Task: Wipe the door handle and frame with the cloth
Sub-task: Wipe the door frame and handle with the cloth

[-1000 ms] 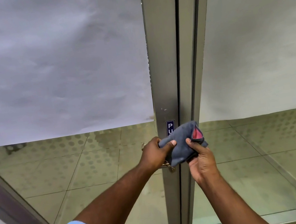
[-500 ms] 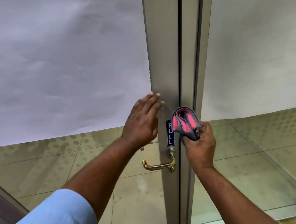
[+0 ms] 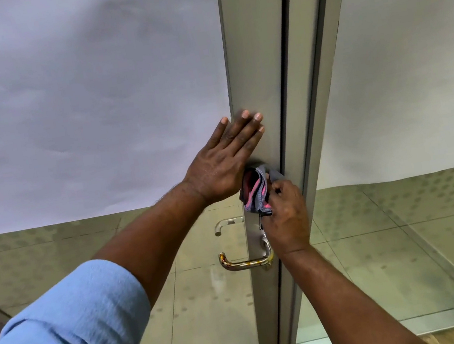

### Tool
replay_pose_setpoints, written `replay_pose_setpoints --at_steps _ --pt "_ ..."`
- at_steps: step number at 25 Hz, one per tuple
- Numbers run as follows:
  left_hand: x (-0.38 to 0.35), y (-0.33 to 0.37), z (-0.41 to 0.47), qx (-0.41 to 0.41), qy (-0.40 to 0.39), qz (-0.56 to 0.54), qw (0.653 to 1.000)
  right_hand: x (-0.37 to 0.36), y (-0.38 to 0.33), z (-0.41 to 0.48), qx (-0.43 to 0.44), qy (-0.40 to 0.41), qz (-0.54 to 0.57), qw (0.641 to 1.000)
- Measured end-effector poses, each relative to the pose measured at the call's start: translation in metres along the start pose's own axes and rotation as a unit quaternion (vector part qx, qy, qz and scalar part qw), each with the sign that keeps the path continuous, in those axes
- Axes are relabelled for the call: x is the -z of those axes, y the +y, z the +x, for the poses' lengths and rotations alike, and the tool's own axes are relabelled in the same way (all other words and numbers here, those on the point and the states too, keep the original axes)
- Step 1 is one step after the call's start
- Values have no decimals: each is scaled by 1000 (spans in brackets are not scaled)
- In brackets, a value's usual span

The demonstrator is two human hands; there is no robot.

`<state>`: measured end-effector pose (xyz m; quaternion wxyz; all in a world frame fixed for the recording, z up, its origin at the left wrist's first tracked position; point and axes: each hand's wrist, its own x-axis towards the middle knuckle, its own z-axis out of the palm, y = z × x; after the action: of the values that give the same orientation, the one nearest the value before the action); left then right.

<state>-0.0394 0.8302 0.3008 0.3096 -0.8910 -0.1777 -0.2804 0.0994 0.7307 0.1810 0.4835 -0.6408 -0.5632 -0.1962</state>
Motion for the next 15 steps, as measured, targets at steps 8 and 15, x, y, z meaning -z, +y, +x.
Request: replay_pose_setpoints --at_steps 8,15 --pt "-13 -3 1 12 43 34 998 -11 18 -44 18 -128 -89 988" --pt "-19 -5 2 -2 59 59 997 -2 12 -16 6 -81 -71 994"
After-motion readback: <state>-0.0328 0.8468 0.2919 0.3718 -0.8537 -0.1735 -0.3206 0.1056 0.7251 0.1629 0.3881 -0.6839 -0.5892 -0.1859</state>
